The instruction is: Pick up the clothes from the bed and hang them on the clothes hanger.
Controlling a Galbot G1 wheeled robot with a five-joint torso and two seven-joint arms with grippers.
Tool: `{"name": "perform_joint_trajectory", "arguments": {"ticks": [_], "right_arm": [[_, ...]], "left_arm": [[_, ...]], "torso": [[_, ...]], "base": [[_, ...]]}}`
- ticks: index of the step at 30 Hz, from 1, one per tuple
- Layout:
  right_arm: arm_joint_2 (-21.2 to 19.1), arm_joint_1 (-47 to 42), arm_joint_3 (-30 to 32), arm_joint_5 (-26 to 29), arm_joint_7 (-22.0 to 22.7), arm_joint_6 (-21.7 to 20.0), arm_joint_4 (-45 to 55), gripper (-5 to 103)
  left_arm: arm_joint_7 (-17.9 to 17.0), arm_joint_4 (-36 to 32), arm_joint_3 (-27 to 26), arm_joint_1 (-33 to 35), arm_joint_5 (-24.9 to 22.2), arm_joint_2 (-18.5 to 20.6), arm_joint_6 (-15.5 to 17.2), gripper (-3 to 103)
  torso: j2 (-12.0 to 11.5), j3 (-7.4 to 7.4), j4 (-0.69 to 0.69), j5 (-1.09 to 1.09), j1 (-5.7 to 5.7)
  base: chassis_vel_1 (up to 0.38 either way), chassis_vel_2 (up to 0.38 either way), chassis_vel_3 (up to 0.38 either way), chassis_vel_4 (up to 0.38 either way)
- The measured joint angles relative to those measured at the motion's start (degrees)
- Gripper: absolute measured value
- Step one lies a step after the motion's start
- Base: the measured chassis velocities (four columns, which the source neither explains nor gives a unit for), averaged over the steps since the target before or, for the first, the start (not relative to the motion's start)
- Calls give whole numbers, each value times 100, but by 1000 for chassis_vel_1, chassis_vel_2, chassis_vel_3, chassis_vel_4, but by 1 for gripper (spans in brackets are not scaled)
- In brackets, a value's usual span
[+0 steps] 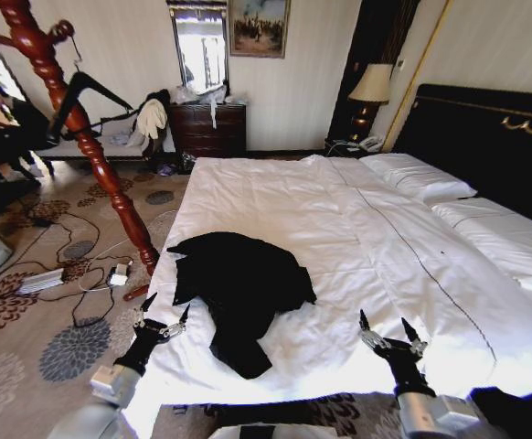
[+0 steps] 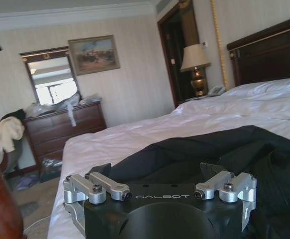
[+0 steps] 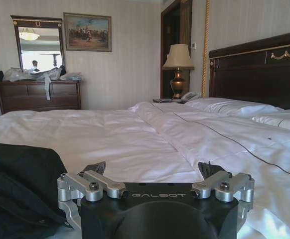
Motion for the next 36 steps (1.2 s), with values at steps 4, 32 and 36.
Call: {"name": "perform_joint_trajectory", "arguments": {"ticks": [4,32,36], "right_arm": [[5,29,-29,-55,4,2,-24,100],[368,-55,835,378,146,27,349,100],[369,-39,979,587,188,-29,395,100]], "left_arm": [[-10,-74,36,-154,-190,388,137,100],[271,743,6234,-7271,-1393,2197,1270,100],[511,1023,7120,-8222,-1457,1862,1334,100]], "torso": [[0,0,2,1,0],[0,1,-1,2,1],[0,0,0,1,1]], "base": [[0,0,0,0],[0,0,0,0],[0,0,0,0]]}}
